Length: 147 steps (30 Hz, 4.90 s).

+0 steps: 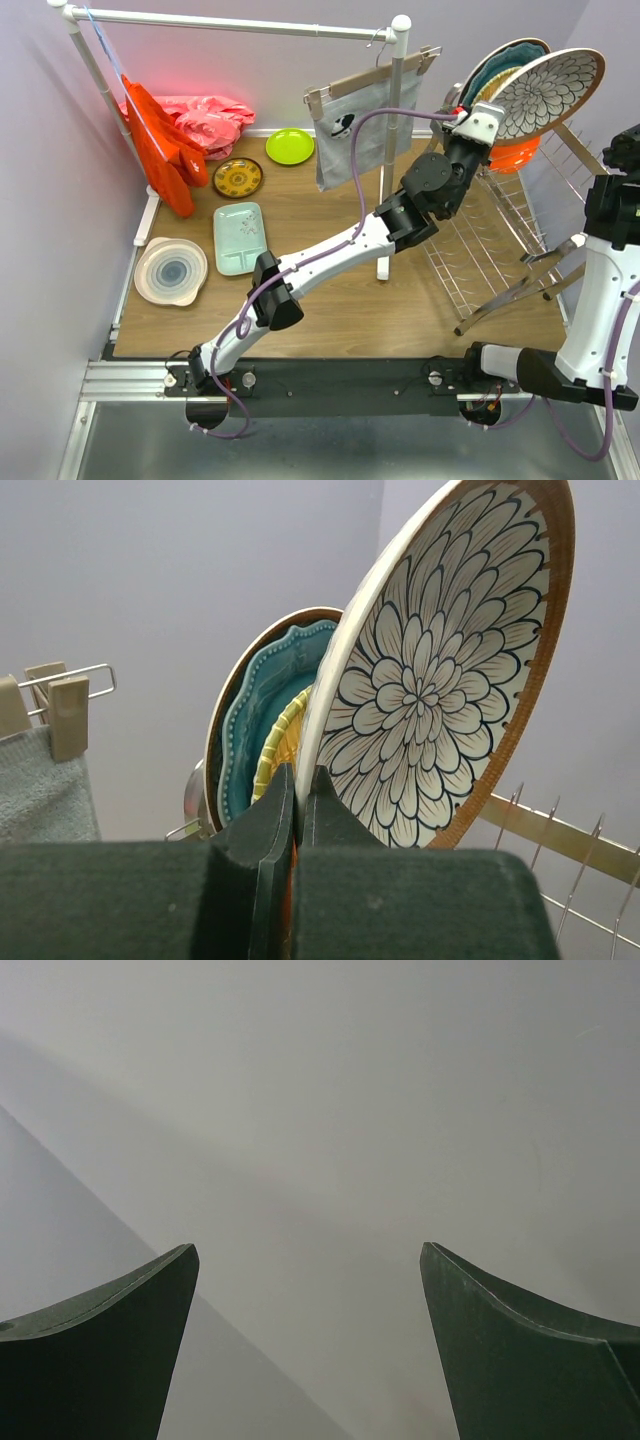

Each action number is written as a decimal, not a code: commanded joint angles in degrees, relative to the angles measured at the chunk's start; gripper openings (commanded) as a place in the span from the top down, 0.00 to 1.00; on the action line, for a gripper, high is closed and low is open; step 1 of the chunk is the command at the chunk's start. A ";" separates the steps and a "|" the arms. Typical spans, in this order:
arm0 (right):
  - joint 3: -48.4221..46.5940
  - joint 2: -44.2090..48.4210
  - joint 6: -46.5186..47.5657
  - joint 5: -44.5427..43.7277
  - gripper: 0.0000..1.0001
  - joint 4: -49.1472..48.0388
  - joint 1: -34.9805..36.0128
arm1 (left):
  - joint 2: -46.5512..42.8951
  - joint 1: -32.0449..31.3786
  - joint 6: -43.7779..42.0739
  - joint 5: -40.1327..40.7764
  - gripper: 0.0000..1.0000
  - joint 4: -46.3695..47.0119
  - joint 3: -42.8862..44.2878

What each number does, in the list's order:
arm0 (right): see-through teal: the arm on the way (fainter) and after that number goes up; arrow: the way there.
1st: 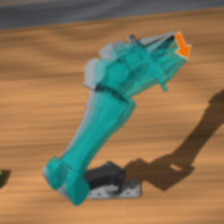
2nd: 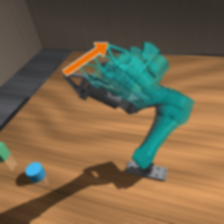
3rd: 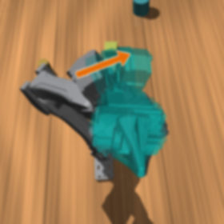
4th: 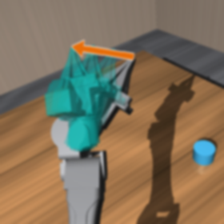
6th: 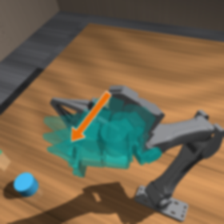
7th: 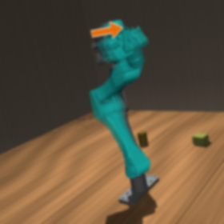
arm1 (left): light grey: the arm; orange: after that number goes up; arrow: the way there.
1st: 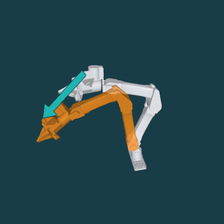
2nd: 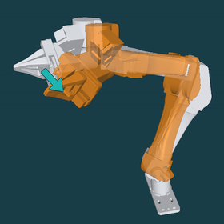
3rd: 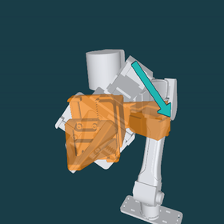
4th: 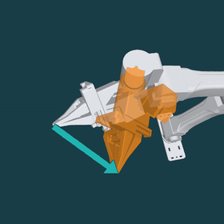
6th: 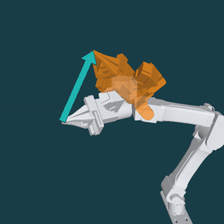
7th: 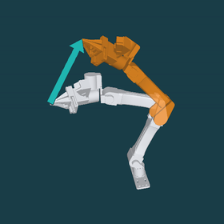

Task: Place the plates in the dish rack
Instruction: Insert the plate into the dish rack

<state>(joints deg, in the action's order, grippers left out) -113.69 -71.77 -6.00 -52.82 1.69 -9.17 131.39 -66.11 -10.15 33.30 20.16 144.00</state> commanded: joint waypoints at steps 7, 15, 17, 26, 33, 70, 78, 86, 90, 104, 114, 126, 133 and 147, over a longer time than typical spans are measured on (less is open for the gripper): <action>1.45 0.22 -1.56 -1.32 0.00 -1.17 -1.38 | -1.31 -0.87 -1.71 0.71 1.00 13.32 3.21; 2.33 0.22 -1.91 -1.32 0.00 -1.08 -1.73 | -1.05 -0.87 -2.68 0.63 1.00 13.41 2.25; 2.77 0.31 -2.00 -1.32 0.00 -1.17 -1.82 | -1.14 -1.04 -3.03 0.45 1.00 13.41 1.72; 3.83 0.84 -2.26 -1.50 0.00 -1.17 -2.08 | -1.23 -1.75 -4.52 0.54 1.00 13.15 -0.30; 4.62 1.45 -2.26 -1.41 0.00 -1.17 -2.26 | -1.14 -1.92 -4.88 0.36 1.00 12.97 -1.09; 5.23 2.07 -2.17 -1.59 0.00 -1.17 -2.61 | 0.71 -3.06 -8.48 1.68 1.00 13.15 -2.85; 4.44 1.81 -2.61 -1.32 0.00 -1.08 -2.70 | 1.32 -3.06 -9.01 2.12 1.00 13.41 -2.85; 3.47 1.45 -2.79 -1.15 0.00 -1.08 -2.70 | 1.85 -3.06 -9.01 2.38 1.00 13.50 -3.11; 3.47 1.45 -2.96 -0.97 0.00 -1.17 -2.78 | 1.94 -2.98 -8.83 2.38 1.00 13.41 -3.47; 4.44 1.89 -3.23 -1.23 0.00 -1.17 -2.78 | 1.59 -2.98 -8.39 2.47 1.00 13.32 -4.26; 4.62 2.24 -3.23 -1.32 0.00 -1.17 -2.78 | 1.23 -3.42 -8.31 2.38 0.80 13.32 -4.61; 5.06 2.60 -3.05 -1.24 0.00 -1.17 -2.87 | 0.36 -3.94 -7.95 2.56 0.57 13.50 -4.87; 5.32 2.95 -3.40 -0.97 0.00 -1.17 -2.87 | -1.84 -4.03 -7.25 3.96 0.45 13.94 -6.45; 7.25 4.36 -4.20 0.17 0.00 -1.17 -2.79 | -7.37 -4.47 -6.20 2.39 0.35 15.25 -12.69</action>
<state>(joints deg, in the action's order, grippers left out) -107.24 -68.42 -9.08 -52.84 1.34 -11.60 127.50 -69.73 -17.39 35.90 32.56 133.36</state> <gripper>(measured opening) 0.996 0.645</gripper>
